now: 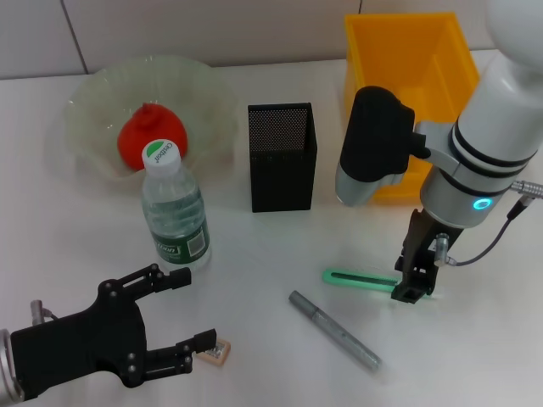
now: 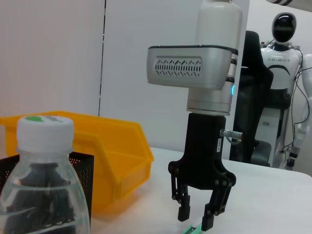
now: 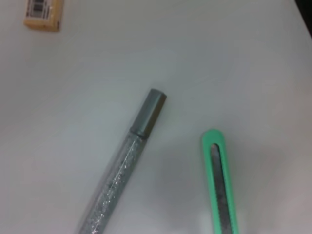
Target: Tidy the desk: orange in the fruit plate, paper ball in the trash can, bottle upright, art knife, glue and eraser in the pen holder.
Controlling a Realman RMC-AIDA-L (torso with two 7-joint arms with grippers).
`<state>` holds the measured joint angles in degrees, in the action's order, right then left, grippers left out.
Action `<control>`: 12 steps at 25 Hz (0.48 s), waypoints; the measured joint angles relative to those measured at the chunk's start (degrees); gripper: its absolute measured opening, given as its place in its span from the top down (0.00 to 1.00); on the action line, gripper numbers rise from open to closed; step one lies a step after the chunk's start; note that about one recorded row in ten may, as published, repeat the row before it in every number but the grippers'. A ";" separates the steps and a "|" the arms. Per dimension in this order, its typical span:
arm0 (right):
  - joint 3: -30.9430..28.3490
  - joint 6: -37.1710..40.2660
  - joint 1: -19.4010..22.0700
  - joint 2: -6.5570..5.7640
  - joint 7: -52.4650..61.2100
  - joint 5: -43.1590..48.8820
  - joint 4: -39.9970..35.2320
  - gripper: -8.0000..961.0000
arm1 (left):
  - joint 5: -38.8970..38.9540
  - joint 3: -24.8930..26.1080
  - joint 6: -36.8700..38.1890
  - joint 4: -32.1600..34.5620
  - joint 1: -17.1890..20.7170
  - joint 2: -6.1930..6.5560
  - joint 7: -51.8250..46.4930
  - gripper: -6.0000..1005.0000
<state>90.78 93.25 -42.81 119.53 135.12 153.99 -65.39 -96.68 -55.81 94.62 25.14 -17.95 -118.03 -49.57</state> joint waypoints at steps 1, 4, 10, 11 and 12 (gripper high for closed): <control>0.35 -0.08 0.10 0.00 -0.01 0.00 0.01 0.64 | 0.00 0.00 0.00 0.00 0.00 0.00 0.00 0.19; 1.22 -0.28 0.35 0.00 -0.01 0.00 0.01 0.65 | 0.00 0.00 0.01 -0.05 0.00 0.00 0.00 0.19; 1.58 -0.90 0.92 0.00 0.00 0.00 0.02 0.68 | 0.00 0.00 0.04 -0.19 0.02 0.00 0.00 0.20; 1.59 -0.90 0.96 0.00 0.02 0.00 0.07 0.69 | 0.00 0.00 0.04 -0.21 0.02 0.00 0.00 0.20; 1.59 -0.90 0.98 0.00 0.08 0.00 0.12 0.69 | 0.00 0.00 0.04 -0.21 0.02 0.00 0.00 0.20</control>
<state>92.38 92.35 -41.84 119.53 135.20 153.98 -65.27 -96.68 -55.81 94.66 24.93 -17.93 -118.04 -49.57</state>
